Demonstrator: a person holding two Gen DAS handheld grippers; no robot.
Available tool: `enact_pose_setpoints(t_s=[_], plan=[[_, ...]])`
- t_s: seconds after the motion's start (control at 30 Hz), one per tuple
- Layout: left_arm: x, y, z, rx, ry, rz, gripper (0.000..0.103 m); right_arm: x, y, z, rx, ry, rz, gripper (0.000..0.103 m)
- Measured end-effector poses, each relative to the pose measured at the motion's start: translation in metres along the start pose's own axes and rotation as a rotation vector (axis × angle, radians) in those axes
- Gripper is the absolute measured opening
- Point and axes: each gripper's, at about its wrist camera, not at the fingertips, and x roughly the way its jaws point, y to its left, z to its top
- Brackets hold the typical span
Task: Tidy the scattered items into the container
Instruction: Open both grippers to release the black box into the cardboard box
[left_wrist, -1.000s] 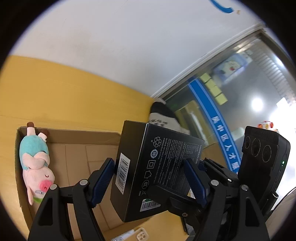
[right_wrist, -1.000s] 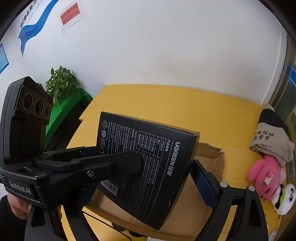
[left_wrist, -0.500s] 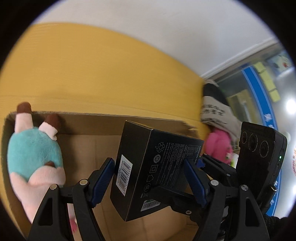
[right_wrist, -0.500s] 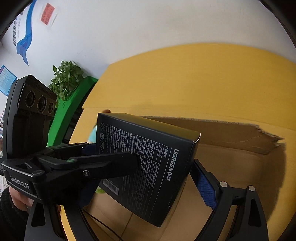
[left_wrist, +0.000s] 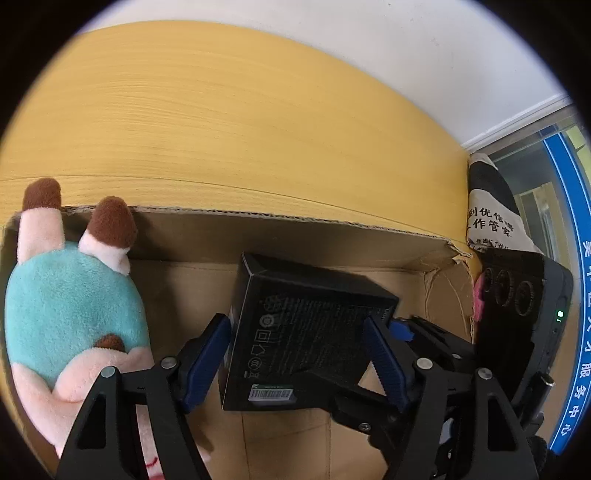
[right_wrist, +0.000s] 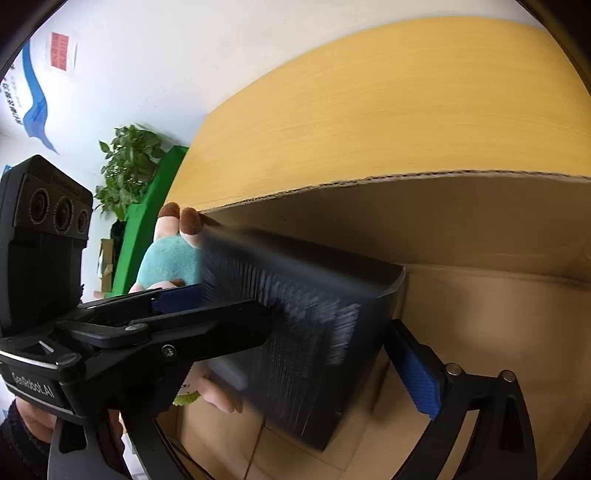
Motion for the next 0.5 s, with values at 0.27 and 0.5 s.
enact_pose_setpoints(t_s=[0.27,0.5], plan=[[-0.100,-0.033,-0.024,0.121,-0.198,0.101,0.075,-0.081,0.054,-0.009,-0.077,-0.070,-0.203,0.101],[-0.212,-0.094,-0.086,0.313,-0.367,0.224,0.079,-0.187,0.130,-0.057,-0.188,-0.167,-0.464,0.100]])
